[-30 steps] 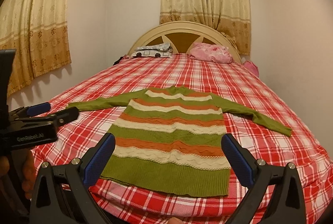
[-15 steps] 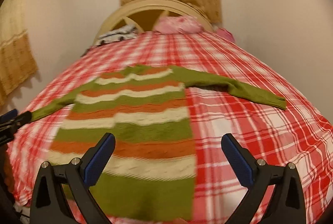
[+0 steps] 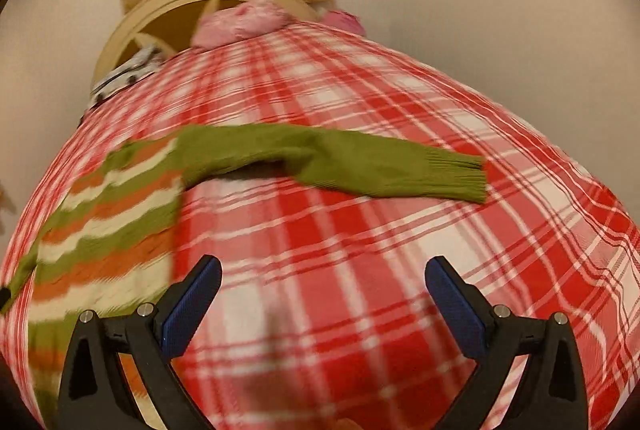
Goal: Fold small clothes
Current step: 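Move the right tool to the sweater's cuff and grasp it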
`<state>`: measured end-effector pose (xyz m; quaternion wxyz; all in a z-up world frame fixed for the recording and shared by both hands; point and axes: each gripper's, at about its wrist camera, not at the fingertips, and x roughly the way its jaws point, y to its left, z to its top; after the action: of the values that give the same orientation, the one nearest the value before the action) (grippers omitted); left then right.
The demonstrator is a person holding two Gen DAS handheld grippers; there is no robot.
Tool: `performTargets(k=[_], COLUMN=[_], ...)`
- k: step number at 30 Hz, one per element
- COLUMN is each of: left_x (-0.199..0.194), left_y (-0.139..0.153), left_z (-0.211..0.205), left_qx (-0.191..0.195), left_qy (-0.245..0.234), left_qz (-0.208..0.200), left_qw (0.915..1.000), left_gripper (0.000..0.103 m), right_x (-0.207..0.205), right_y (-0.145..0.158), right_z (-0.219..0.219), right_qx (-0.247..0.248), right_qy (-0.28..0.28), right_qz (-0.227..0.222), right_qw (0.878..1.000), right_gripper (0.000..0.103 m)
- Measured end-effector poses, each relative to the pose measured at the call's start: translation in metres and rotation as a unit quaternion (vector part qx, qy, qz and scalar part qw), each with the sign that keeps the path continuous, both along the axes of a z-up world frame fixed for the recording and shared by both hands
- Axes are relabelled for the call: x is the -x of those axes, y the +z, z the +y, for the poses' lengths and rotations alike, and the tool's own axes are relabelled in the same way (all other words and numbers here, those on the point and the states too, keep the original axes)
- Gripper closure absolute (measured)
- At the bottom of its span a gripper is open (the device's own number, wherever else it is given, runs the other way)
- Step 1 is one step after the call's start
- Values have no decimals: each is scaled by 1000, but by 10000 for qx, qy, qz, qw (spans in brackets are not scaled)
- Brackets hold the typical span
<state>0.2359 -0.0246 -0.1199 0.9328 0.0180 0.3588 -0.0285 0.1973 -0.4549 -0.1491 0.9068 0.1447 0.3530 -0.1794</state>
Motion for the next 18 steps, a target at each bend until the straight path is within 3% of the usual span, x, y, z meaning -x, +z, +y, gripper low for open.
performTargets(k=[10, 15, 18], left_x=[-30, -38, -38], left_y=[-22, -27, -30], left_z=[1, 5, 6], left_qx=[-60, -21, -73], left_qy=[131, 210, 220], left_qz=[285, 362, 359], left_qw=[9995, 9991, 9991], left_gripper=[0, 0, 0], right_x=[-19, -30, -37], right_y=[-14, -28, -33], right_z=[-105, -144, -155], right_qx=[-179, -519, -675], right_qy=[-953, -1151, -1161], right_qz=[166, 274, 298], right_qw=[9951, 9916, 9905], right_gripper=[2, 25, 26])
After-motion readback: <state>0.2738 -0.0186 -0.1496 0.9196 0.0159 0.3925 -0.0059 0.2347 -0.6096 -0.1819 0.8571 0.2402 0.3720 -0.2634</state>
